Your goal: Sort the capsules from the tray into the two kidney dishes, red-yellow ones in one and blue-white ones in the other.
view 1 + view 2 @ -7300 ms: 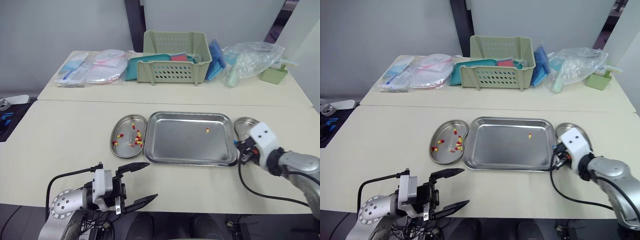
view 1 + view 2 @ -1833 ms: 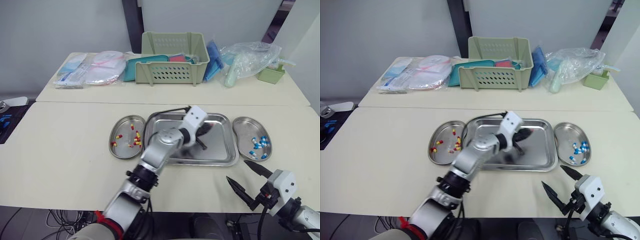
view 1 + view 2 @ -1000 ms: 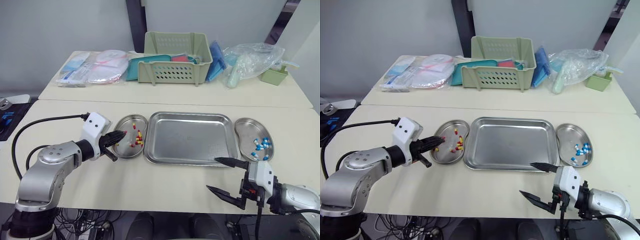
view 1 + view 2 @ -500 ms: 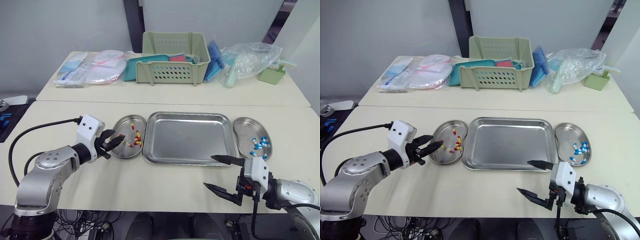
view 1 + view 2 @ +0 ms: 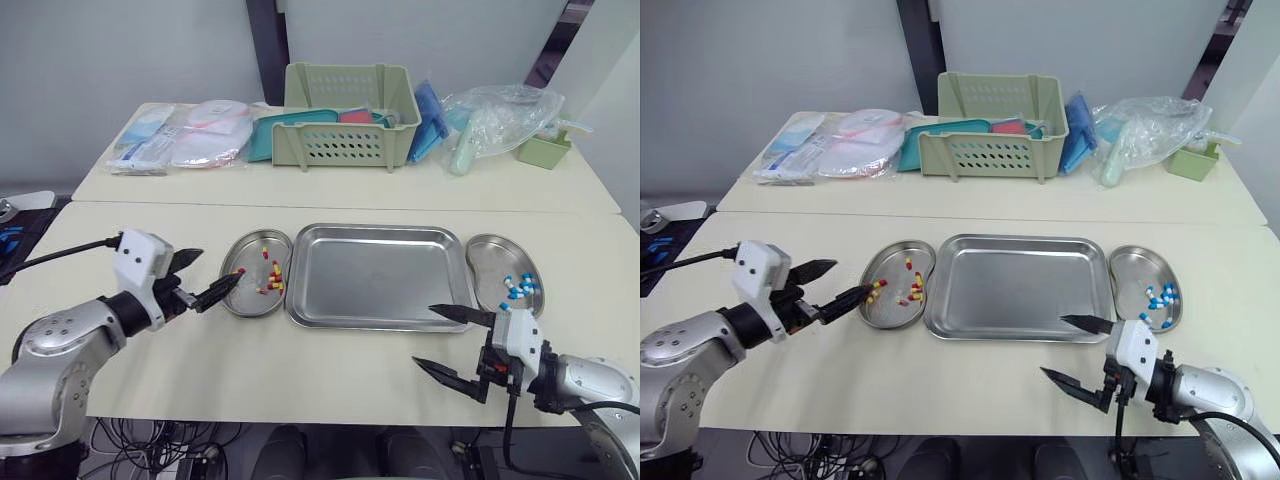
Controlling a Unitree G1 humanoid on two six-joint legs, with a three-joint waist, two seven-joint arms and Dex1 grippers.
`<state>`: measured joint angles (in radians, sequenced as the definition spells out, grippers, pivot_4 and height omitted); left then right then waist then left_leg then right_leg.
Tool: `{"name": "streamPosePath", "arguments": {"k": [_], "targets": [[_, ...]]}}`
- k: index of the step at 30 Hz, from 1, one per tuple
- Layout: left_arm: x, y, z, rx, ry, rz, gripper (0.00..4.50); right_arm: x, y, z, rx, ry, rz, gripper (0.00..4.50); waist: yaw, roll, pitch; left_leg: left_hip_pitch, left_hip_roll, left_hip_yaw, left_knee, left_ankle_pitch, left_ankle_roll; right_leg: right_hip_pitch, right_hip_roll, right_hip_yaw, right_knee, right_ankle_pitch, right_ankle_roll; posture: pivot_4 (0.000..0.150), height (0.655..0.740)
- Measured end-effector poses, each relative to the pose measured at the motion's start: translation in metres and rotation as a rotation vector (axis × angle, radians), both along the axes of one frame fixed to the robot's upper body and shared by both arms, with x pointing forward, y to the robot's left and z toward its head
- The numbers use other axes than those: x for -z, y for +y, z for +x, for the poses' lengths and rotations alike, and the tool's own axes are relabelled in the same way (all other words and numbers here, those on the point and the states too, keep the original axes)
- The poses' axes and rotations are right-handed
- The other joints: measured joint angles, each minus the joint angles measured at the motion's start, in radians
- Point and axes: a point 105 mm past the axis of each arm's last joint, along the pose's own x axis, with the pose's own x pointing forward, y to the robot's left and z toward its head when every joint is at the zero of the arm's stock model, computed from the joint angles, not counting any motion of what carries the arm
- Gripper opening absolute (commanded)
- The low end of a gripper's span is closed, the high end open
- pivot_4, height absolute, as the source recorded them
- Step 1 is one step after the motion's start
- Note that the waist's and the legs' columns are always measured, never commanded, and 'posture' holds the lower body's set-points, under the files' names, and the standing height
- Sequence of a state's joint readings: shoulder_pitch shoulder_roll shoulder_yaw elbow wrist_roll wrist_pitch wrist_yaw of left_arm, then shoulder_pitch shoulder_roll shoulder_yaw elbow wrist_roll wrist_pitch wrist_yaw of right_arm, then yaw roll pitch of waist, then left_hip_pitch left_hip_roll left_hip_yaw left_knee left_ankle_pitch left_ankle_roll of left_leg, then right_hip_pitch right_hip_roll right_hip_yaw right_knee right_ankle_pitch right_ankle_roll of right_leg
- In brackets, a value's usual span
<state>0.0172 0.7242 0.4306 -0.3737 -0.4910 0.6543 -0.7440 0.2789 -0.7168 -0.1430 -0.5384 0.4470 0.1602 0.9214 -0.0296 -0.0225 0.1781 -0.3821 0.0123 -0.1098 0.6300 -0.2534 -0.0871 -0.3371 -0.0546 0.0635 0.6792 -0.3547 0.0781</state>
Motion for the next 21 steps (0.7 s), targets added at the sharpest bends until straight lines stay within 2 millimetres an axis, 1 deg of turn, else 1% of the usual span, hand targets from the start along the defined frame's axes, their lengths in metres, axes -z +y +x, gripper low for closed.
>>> {"name": "streamPosePath", "arguments": {"k": [1, 3, 6, 8, 10, 13, 16, 18, 21], "targets": [[0.004, 0.014, -0.002, -0.032, 0.012, 0.017, 4.47, -0.001, -0.013, 0.0, 0.027, 0.01, -0.031, 4.5, 0.0, 0.0, 0.0, 0.0, 0.0, 0.0, 0.0, 0.0, 0.0, 0.0, 0.0, 0.0, 0.0, 0.0, 0.0, 0.15, 0.74], [0.008, 0.034, -0.003, -0.086, 0.023, 0.035, 4.47, -0.003, -0.036, 0.001, 0.077, 0.034, -0.071, 4.5, 0.0, -0.001, 0.0, 0.0, 0.0, 0.0, 0.0, 0.0, 0.0, 0.0, 0.0, 0.0, 0.0, 0.0, 0.0, 0.15, 0.74], [0.012, 0.064, -0.009, -0.128, 0.043, 0.084, 4.47, -0.009, -0.086, 0.005, 0.176, 0.083, -0.164, 4.5, 0.0, -0.001, 0.001, 0.001, 0.0, 0.001, 0.0, 0.0, 0.0, 0.0, 0.0, 0.0, 0.0, 0.0, 0.0, 0.15, 0.74], [0.013, 0.078, -0.013, -0.145, 0.05, 0.095, 4.47, -0.017, -0.117, 0.007, 0.239, 0.103, -0.214, 4.5, -0.001, -0.001, 0.001, 0.001, 0.0, 0.001, -0.001, 0.0, 0.0, 0.0, 0.0, 0.0, 0.0, 0.0, 0.0, 0.15, 0.74], [0.017, 0.088, -0.017, -0.156, 0.071, 0.098, 4.47, -0.023, -0.14, 0.008, 0.277, 0.128, -0.244, 4.5, -0.002, -0.001, 0.001, 0.001, 0.0, 0.001, -0.001, 0.0, 0.0, 0.0, 0.0, 0.0, 0.0, 0.0, -0.001, 0.15, 0.74], [0.023, 0.102, -0.022, -0.19, 0.099, 0.159, 4.47, -0.026, -0.157, 0.009, 0.297, 0.145, -0.266, 4.5, -0.004, -0.001, 0.001, 0.001, 0.0, 0.001, -0.001, 0.0, 0.0, 0.0, 0.0, 0.001, 0.0, 0.0, -0.001, 0.15, 0.74], [0.031, 0.112, -0.027, -0.229, 0.116, 0.224, 4.47, -0.026, -0.167, 0.011, 0.309, 0.149, -0.301, 4.5, -0.004, -0.001, 0.002, 0.0, 0.0, 0.002, -0.001, 0.0, 0.0, 0.0, 0.0, 0.001, 0.0, 0.0, -0.001, 0.15, 0.74], [0.033, 0.115, -0.029, -0.242, 0.123, 0.247, 4.47, -0.027, -0.171, 0.012, 0.313, 0.148, -0.319, 4.5, -0.003, -0.001, 0.002, 0.0, 0.0, 0.002, -0.001, 0.0, 0.0, 0.0, 0.0, 0.001, 0.0, 0.0, -0.001, 0.15, 0.74], [0.031, 0.117, -0.029, -0.241, 0.124, 0.257, 4.47, -0.026, -0.174, 0.013, 0.307, 0.151, -0.333, 4.5, -0.003, -0.001, 0.002, 0.0, 0.0, 0.002, -0.001, 0.0, 0.0, 0.0, 0.0, 0.001, 0.0, 0.0, -0.001, 0.15, 0.74]]}}
